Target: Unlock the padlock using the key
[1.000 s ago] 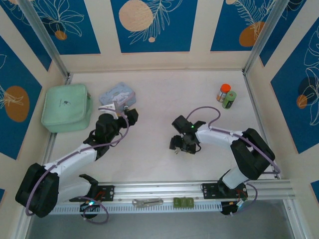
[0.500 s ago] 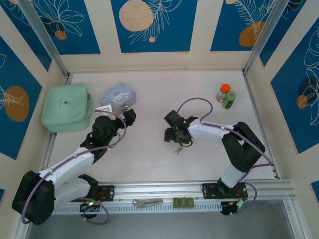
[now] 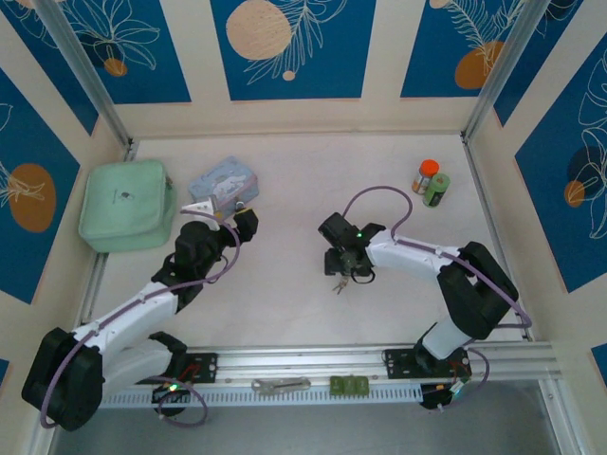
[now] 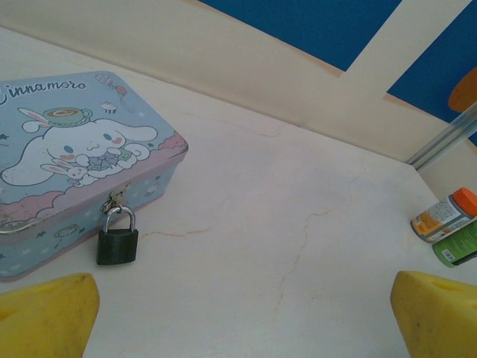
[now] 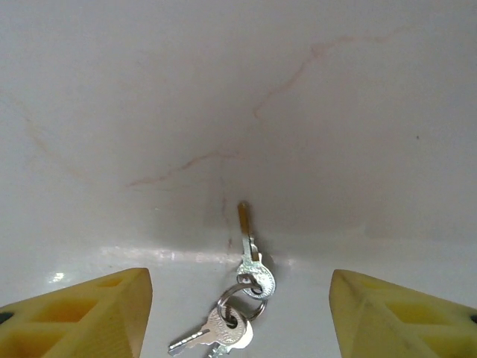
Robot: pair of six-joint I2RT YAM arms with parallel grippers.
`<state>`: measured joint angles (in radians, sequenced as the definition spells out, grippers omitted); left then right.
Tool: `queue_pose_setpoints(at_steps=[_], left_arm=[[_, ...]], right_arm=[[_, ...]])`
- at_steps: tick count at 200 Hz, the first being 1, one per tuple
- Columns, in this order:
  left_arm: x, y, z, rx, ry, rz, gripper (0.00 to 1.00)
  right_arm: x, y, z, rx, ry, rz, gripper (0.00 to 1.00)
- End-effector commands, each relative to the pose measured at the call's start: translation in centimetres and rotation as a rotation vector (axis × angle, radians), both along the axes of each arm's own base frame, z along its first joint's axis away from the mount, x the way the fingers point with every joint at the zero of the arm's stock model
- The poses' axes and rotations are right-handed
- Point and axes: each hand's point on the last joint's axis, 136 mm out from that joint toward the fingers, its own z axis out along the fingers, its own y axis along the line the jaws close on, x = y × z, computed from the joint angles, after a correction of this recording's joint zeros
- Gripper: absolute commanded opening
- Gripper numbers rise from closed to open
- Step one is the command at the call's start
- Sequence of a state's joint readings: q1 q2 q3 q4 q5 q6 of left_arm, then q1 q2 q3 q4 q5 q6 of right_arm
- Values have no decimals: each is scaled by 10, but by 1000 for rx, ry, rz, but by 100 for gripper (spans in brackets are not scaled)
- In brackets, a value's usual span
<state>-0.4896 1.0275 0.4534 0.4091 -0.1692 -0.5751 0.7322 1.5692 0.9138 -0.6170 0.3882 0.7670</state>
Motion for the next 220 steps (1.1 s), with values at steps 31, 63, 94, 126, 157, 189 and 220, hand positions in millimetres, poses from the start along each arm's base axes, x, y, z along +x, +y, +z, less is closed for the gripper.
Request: queue_pose_setpoints(at_steps=[31,63,94,126,157,189,220], left_arm=[[3,-6,3,-15,-14,-17,100],[3,-7,2,-19,-9,-17,100],[4,-7,2,-23,-11,-16,100],[3,-8,2,-31,-12,-18,100],[2,-7,3,-38,-13,-17,100],[1,-10,7,-67,-19,-34,100],[0,-18,11,-123,-17,-62,100]], right_arm=[[-14,-2,-20,-14,79,-51,57],[-18,-4,-23,-12,94,-65,44],[-24,-6,-27,-3,109,-79,37],[-24,-6,-27,0,102,-80,24],[-19,-3,-27,20,67,-44,7],[-5,-2,-14,14,-35,62,0],[5,10,2,123,-107,174,0]])
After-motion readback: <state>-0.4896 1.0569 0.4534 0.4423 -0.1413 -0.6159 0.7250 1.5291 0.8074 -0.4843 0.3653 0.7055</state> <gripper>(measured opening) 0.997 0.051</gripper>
